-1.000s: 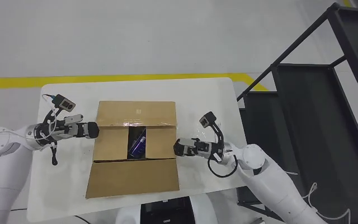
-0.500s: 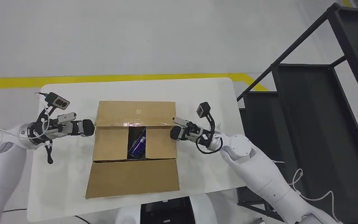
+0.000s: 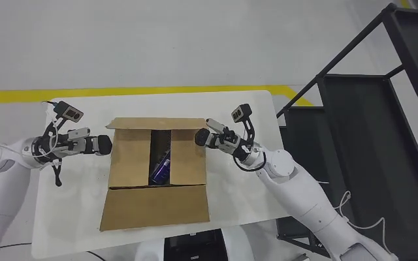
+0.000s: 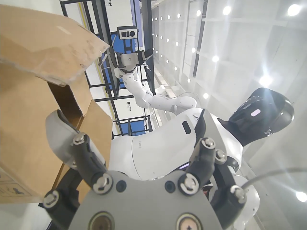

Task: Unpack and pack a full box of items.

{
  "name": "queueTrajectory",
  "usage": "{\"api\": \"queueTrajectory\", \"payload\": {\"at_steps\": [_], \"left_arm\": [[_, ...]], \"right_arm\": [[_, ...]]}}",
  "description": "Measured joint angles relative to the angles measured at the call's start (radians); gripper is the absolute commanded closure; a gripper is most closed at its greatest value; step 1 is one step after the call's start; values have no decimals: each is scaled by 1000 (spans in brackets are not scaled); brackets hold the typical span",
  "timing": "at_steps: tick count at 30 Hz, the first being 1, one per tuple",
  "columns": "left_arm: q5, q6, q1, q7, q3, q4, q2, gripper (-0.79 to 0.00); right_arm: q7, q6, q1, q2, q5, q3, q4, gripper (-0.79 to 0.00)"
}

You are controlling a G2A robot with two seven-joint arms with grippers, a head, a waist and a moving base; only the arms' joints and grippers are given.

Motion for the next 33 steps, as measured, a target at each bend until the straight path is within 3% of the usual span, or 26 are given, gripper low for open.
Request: {"api": "queueTrajectory", "payload": {"at_steps": [6,12,20,25,33], "left_arm": [[-17,-10,-66,10,6,13,-22,-785],[10,-11,-155,10,81,56,-59,-785],[18,-76,-250,76,149,161,-109,-785],[-23,-71,-290,71,170,209,-137,-785],[5,-97,-368,97,230,350,-189,-785]], "right_arm": [[-35,-24,43,-21,8,-26,25,-785],[-66,-35,69,-36,-4,-36,52,-785],[-88,-48,80,-49,-28,-32,69,-785],[-86,-53,75,-55,-24,-29,75,-785],[2,-51,24,-48,-64,-1,48,-785]]}}
